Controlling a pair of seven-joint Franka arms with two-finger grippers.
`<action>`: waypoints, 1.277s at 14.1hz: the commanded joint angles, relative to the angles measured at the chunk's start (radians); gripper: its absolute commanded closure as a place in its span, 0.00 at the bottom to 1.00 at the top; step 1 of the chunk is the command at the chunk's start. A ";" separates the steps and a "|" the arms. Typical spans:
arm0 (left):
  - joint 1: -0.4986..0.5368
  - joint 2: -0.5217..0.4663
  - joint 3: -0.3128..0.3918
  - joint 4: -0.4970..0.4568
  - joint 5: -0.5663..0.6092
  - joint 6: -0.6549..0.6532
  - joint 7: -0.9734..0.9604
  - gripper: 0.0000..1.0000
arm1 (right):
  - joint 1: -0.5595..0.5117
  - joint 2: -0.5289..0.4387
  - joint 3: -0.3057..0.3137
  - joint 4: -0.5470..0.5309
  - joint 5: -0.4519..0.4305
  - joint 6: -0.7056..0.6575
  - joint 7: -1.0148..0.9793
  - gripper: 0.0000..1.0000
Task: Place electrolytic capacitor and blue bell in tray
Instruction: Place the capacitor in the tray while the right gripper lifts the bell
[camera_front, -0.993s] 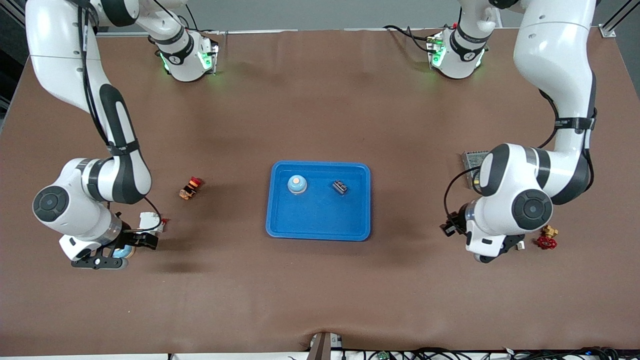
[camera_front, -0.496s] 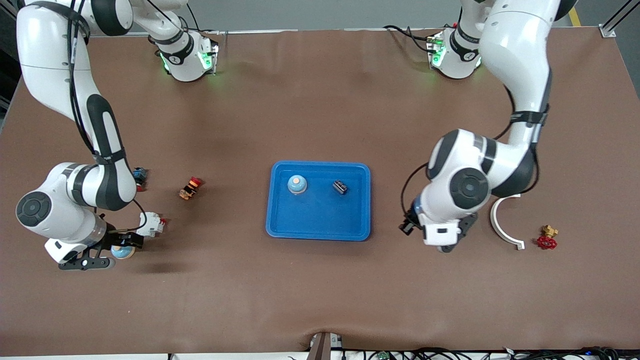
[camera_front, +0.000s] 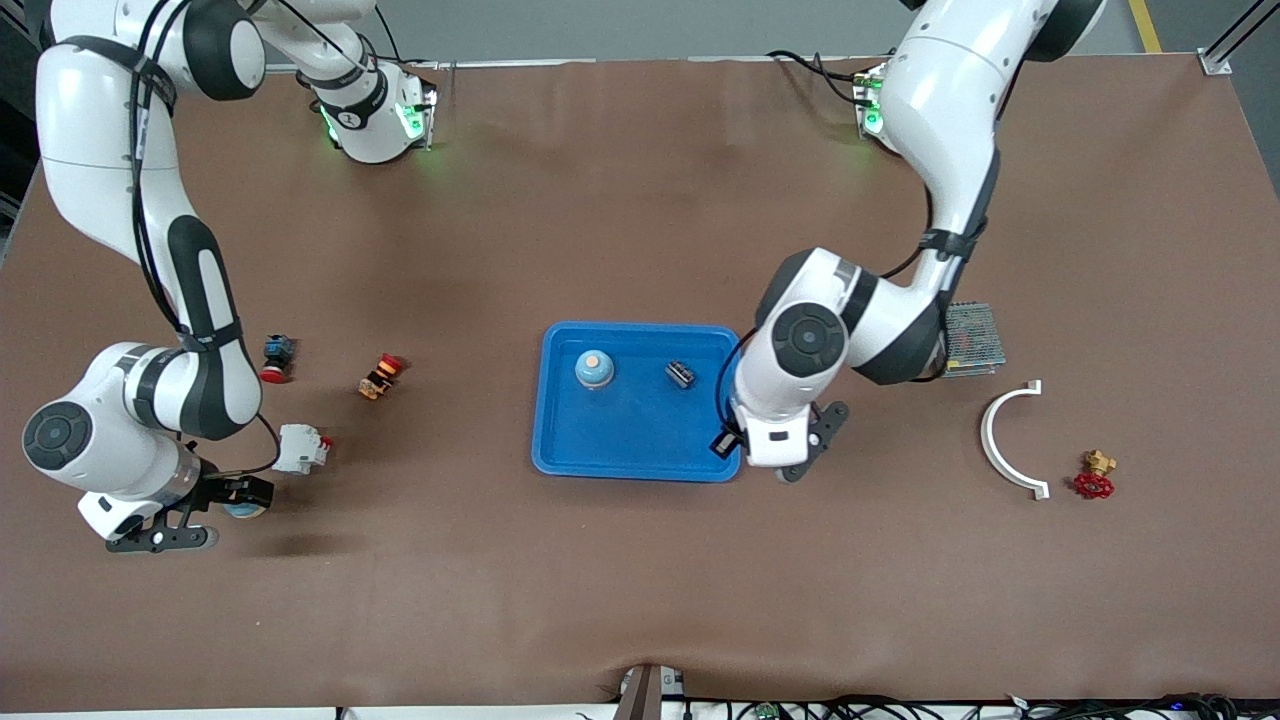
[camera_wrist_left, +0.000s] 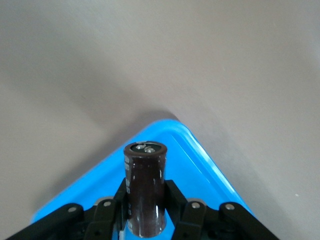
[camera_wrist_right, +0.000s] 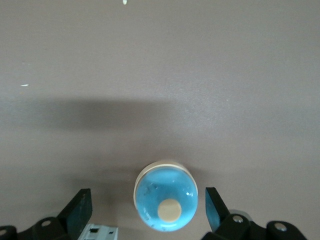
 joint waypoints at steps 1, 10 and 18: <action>-0.043 0.044 0.012 0.026 -0.023 0.076 -0.044 1.00 | -0.039 0.047 0.018 0.061 -0.010 -0.002 -0.032 0.00; -0.094 0.133 0.013 0.023 -0.023 0.172 -0.075 1.00 | -0.042 0.077 0.018 0.052 0.002 0.008 -0.034 0.00; -0.094 0.165 0.016 0.020 -0.020 0.192 -0.079 1.00 | -0.042 0.087 0.018 0.052 0.001 0.018 -0.034 0.00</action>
